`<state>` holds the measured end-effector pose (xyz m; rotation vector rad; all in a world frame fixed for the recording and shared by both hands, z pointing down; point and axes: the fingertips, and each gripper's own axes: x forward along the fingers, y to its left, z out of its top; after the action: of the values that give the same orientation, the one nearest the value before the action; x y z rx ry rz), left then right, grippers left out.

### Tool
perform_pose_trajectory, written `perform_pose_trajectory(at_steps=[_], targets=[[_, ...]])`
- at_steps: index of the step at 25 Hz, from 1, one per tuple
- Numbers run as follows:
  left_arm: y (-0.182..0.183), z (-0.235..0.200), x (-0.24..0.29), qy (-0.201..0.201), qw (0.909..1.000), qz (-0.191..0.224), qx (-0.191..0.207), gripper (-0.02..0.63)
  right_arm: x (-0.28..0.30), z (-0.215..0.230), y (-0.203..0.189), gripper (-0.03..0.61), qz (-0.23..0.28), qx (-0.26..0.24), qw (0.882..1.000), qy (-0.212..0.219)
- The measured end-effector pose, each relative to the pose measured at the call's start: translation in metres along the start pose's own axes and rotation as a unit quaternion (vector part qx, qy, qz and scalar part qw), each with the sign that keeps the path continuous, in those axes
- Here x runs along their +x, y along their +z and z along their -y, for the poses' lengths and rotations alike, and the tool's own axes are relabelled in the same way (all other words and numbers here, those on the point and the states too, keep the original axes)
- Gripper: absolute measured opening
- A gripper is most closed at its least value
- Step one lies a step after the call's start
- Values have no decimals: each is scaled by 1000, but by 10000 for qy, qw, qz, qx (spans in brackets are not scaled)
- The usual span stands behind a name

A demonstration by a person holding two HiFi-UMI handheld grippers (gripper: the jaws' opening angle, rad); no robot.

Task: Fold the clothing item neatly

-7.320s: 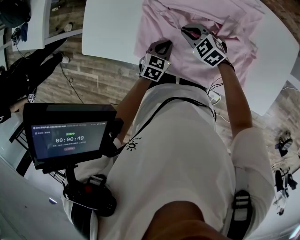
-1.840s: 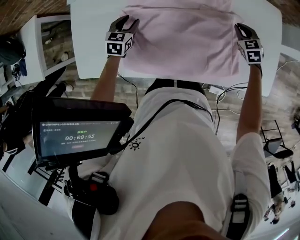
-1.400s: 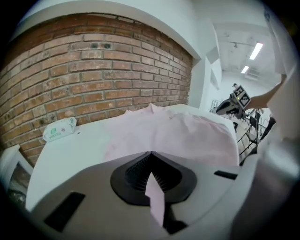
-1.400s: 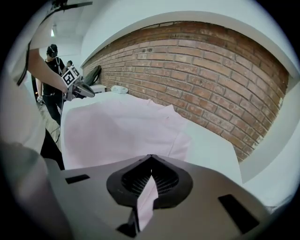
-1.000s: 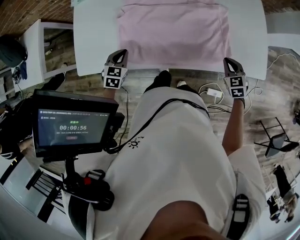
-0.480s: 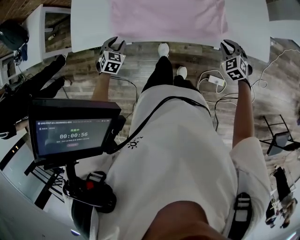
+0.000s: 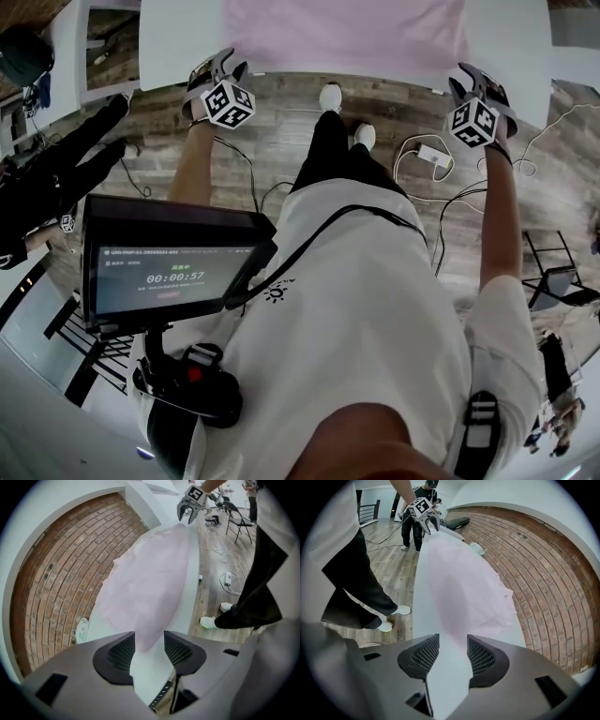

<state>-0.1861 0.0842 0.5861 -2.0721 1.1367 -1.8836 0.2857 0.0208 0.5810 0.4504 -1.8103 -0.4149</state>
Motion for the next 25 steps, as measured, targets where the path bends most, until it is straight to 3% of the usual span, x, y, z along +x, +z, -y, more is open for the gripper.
perform_pose_trajectory(at_steps=[3,11,20,25], targets=[[-4,-5,17,-74,9987,-32,505,176,12,6,10,166,-71,-148,9999,26],[10,1,16,-73,9914,83,1303,176,15,-2,8,166,-231,-376,9990,112],[17,6,14,-212,9853,99,1695,172,14,-6,0,166,-449,-912,9944,274],[19,8,13,-318,9822,65,1850,109,13,-6,-1,163,-533,-923,9939,301]])
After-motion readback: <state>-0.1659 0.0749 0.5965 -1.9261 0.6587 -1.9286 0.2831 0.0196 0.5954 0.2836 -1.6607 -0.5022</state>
